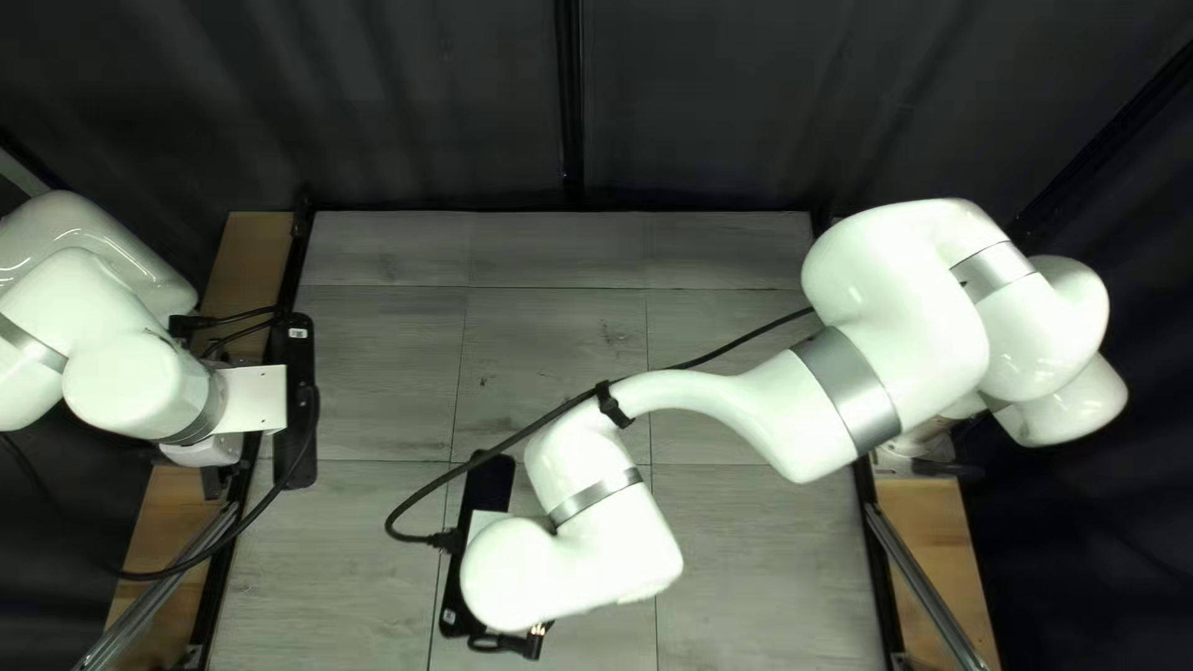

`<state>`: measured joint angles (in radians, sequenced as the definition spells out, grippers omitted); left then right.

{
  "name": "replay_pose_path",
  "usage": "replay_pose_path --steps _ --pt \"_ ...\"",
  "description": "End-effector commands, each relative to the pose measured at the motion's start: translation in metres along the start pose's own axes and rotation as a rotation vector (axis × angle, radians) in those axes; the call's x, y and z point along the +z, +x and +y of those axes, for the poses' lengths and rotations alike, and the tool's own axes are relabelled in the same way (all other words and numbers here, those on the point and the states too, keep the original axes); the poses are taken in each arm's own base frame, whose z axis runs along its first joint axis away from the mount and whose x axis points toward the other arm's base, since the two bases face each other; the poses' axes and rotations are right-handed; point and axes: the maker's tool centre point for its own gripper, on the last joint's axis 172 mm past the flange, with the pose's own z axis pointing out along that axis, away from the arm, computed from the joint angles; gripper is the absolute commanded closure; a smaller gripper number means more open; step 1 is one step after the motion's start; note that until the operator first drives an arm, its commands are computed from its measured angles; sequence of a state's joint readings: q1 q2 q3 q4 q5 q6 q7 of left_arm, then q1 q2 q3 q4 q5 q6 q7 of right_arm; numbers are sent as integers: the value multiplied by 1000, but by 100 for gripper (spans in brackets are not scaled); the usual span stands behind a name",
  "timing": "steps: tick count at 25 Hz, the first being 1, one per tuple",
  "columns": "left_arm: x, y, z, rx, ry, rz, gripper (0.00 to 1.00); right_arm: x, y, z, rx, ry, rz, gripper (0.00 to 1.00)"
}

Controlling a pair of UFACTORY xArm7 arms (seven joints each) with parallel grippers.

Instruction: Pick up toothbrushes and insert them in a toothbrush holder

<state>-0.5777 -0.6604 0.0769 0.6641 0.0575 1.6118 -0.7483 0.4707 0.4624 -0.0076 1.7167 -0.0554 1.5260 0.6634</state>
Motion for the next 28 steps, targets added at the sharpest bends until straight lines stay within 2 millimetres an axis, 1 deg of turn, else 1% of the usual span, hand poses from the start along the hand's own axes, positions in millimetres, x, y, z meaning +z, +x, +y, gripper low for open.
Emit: replay_pose_path --steps 1,13,15,17,18,19,20,21,22,23,28 --pt "0 0 0 0 0 0 0 2 2 1 1 4 1 99" --pt "0 0 0 0 0 0 0 13 4 -5 -17 38 -9 99" --pt "0 0 0 0 0 0 0 13 3 -5 -16 40 -8 99" --pt "0 0 0 0 0 0 0 12 2 -5 -15 39 -6 95" --pt "0 0 0 0 0 0 0 12 2 -5 -15 39 -5 57" --pt "0 0 0 0 0 0 0 12 1 -6 -16 39 -5 42" --pt "0 0 0 0 0 0 0 11 1 -6 -16 38 -4 36" --pt "0 0 0 0 0 0 0 11 1 -6 -16 38 -3 22" --pt "0 0 0 0 0 0 0 10 0 -7 -17 38 -2 18" --pt "0 0 0 0 0 0 0 10 0 -7 -18 38 -2 9" --pt "0 0 0 0 0 0 0 10 1 -7 -19 38 4 6"
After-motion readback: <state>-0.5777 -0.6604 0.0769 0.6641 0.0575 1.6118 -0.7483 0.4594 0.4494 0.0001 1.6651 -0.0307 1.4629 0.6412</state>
